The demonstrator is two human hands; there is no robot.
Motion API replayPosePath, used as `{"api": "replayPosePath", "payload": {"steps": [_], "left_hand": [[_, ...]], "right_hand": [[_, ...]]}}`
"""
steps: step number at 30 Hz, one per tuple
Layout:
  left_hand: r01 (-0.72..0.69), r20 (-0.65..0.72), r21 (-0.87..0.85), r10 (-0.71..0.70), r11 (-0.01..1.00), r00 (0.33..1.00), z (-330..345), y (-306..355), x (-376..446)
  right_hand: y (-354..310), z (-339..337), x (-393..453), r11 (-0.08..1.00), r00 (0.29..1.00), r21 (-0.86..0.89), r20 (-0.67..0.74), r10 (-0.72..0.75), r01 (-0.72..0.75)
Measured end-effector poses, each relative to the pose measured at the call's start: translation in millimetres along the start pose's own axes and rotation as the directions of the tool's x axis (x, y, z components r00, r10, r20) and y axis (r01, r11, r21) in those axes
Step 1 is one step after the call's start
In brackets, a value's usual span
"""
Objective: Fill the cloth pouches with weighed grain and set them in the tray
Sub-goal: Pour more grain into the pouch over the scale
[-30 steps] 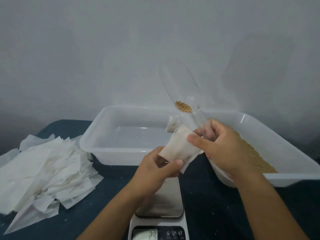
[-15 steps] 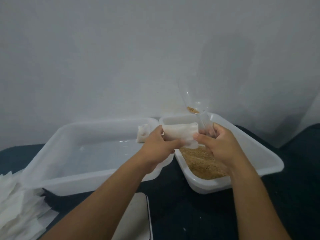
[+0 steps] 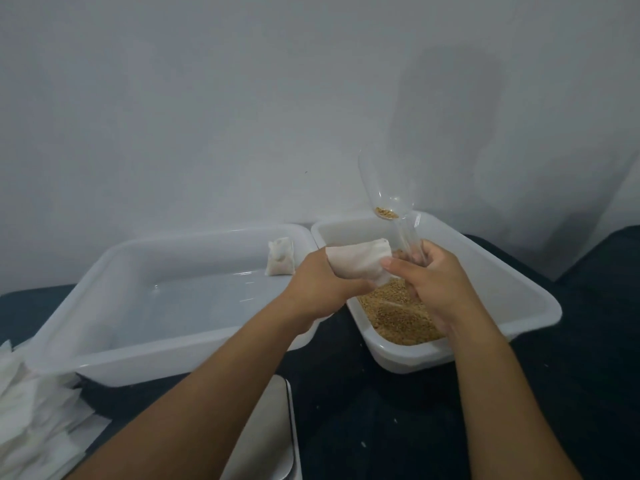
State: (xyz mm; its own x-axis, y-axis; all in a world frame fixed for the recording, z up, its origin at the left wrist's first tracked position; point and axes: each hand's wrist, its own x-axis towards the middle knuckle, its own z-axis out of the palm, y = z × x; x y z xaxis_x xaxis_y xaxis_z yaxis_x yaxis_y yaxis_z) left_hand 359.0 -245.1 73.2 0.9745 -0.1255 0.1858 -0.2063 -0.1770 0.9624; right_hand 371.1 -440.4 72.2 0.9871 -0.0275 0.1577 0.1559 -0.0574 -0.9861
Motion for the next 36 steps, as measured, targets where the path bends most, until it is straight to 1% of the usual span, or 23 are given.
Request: {"api": "replayPosePath", "payload": {"steps": [3, 6, 11, 16, 23, 29, 32, 36], "left_hand": [[0.020, -0.031, 0.028, -0.019, 0.999, 0.999, 0.8, -2.3, 4.2], [0.021, -0.031, 0.077, -0.019, 0.997, 0.999, 1.1, -1.8, 7.9], [0.037, 0.036, 0.010, -0.037, 0.999, 0.999, 1.0, 0.2, 8.6], [0.036, 0.028, 0.036, -0.037, 0.999, 0.999, 3.9, -1.1, 9.0], [0.071, 0.009, 0.089, -0.072, 0.993, 0.997, 7.4, -3.9, 13.2], [0.052, -0.004, 0.137, -0.052, 0.989, 0.999, 9.2, -2.5, 13.0], [0.066, -0.008, 0.187, -0.066, 0.980, 0.998, 10.1, -2.4, 13.6], [0.052, 0.002, 0.207, -0.054, 0.977, 0.999, 12.2, 0.3, 13.3]], "right_hand": [[2.5, 0.1, 0.8, 1.000, 1.000, 0.009, 0.014, 0.002, -0.002], [6.8, -1.2, 1.5, 0.999, 0.999, 0.015, 0.027, 0.031, -0.032], [13.7, -2.0, 3.3, 0.998, 0.999, -0.031, 0.003, 0.054, -0.054], [14.8, -3.1, 4.6, 0.997, 0.998, -0.042, -0.001, 0.059, -0.059], [16.3, -2.0, 4.2, 0.997, 0.999, -0.056, 0.000, 0.049, -0.049], [17.8, -1.2, 5.0, 0.997, 0.999, -0.065, -0.001, 0.040, -0.040], [18.1, -1.1, 5.2, 0.998, 0.999, -0.056, 0.007, 0.040, -0.039], [19.1, -0.4, 4.9, 0.995, 0.999, -0.087, 0.006, 0.038, -0.037]]}}
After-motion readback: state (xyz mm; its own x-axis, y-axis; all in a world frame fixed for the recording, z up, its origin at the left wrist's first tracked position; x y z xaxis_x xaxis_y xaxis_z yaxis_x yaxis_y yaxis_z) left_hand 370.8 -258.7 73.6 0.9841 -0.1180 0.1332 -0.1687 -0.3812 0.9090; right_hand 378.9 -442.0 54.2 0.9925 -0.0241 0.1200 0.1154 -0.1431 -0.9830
